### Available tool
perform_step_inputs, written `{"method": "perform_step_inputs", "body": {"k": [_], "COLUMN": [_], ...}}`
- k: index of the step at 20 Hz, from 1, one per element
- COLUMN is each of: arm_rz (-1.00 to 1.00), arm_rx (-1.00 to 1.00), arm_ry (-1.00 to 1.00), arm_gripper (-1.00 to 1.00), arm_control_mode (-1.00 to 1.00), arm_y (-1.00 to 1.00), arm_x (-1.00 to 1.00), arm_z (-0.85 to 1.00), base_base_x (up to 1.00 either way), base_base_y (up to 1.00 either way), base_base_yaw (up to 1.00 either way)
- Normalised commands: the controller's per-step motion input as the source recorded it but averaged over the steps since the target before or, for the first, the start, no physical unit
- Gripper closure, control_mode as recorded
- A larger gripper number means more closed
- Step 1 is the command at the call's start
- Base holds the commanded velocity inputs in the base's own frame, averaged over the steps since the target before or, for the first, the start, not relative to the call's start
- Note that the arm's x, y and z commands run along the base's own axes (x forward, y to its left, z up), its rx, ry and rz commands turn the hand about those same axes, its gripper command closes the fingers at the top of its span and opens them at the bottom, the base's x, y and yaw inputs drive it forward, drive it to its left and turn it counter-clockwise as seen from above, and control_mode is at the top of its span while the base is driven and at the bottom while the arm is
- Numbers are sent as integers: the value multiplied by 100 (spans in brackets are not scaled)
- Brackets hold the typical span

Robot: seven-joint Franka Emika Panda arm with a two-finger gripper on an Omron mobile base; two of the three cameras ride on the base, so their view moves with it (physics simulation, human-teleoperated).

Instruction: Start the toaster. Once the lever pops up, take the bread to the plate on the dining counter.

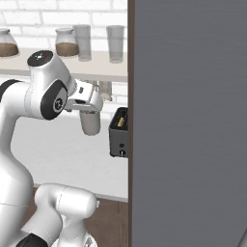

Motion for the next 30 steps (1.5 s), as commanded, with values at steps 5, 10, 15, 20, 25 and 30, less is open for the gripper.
{"method": "perform_step_inputs", "body": {"k": [5, 10, 15, 20, 25, 30], "arm_rz": [0, 0, 0, 0, 0, 0], "arm_rx": [0, 0, 0, 0, 0, 0], "arm_ry": [0, 0, 0, 0, 0, 0], "arm_gripper": [-100, -100, -100, -100, -100, -100], "arm_control_mode": [-100, -100, -100, -100, -100, -100], "arm_y": [0, 0, 0, 0, 0, 0], "arm_x": [0, 0, 0, 0, 0, 0], "arm_z": [0, 0, 0, 0, 0, 0], "base_base_x": [0, 0, 0, 0, 0, 0], "base_base_y": [0, 0, 0, 0, 0, 0], "base_base_yaw": [0, 0, 0, 0, 0, 0]}}
